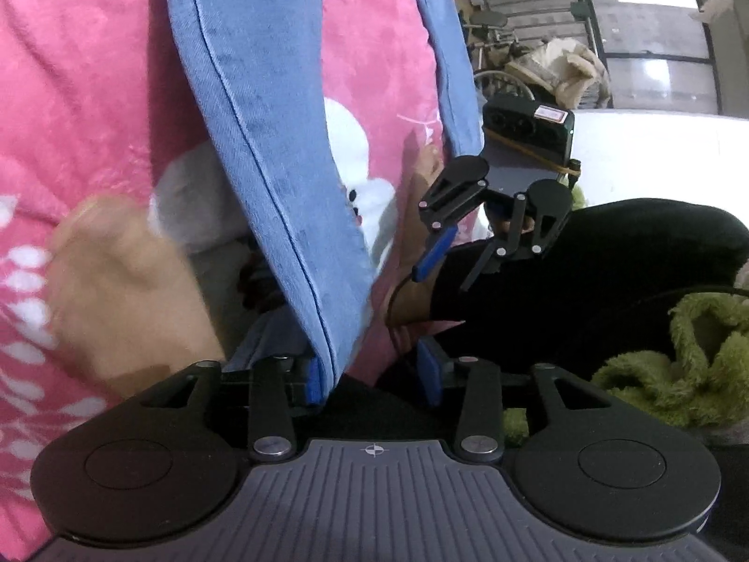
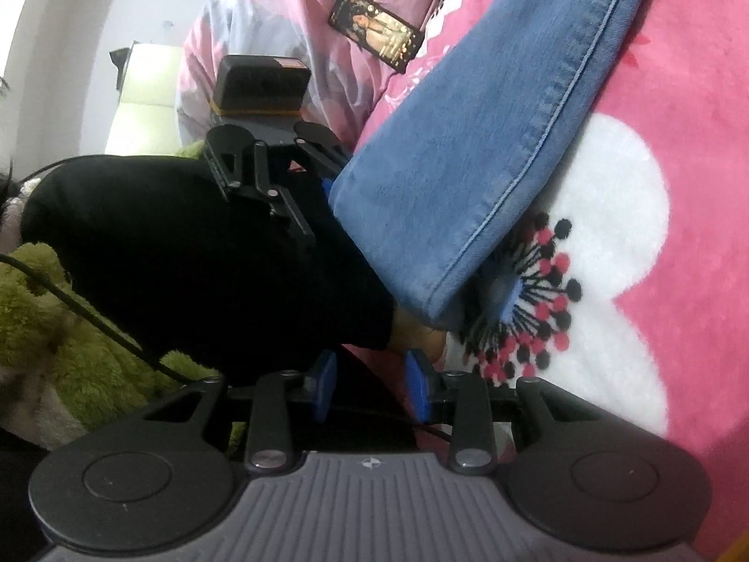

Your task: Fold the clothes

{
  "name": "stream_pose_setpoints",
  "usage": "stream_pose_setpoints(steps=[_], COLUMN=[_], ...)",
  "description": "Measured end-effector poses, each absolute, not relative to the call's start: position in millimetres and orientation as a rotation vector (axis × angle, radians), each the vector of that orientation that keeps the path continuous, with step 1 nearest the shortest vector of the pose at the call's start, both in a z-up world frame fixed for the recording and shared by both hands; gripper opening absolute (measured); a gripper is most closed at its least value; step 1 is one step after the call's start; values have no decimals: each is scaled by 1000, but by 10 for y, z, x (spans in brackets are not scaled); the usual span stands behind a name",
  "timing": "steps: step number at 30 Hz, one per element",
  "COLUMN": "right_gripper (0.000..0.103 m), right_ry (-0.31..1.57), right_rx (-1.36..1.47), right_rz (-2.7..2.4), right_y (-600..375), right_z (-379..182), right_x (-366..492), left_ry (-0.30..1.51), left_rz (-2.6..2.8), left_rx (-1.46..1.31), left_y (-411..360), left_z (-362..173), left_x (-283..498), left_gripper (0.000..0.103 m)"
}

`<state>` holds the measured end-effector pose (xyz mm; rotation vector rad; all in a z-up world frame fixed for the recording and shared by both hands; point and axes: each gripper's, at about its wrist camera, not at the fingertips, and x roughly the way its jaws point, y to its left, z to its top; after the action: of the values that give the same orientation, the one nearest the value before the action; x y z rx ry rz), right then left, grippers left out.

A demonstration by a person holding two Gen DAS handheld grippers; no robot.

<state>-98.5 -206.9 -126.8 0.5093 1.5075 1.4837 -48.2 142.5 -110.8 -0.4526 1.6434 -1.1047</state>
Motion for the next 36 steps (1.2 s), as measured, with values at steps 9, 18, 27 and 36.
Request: stream_pose_setpoints(steps=[9, 18, 27, 36], right_gripper=[36, 36, 36, 36], right_ry=[1493, 1494, 1436, 1186], right_rx=[415, 298, 114, 22], right_rz=[1466, 1481, 1416, 1160], right_y=[-2007, -1756, -1710, -1654], right_z=[-1228, -1139, -856, -633], right_x=[-1020, -1062, -565, 274], left_ry=[1666, 1787, 1701, 1504], left_rz=[-1011, -968, -953, -769], left_rx=[-400, -15, 333, 388], left_y=[1595, 1511, 1344, 689], left_z=[-1107, -902, -411, -536], left_x=[-469, -473, 153, 1145], left_gripper=[47, 49, 53, 53])
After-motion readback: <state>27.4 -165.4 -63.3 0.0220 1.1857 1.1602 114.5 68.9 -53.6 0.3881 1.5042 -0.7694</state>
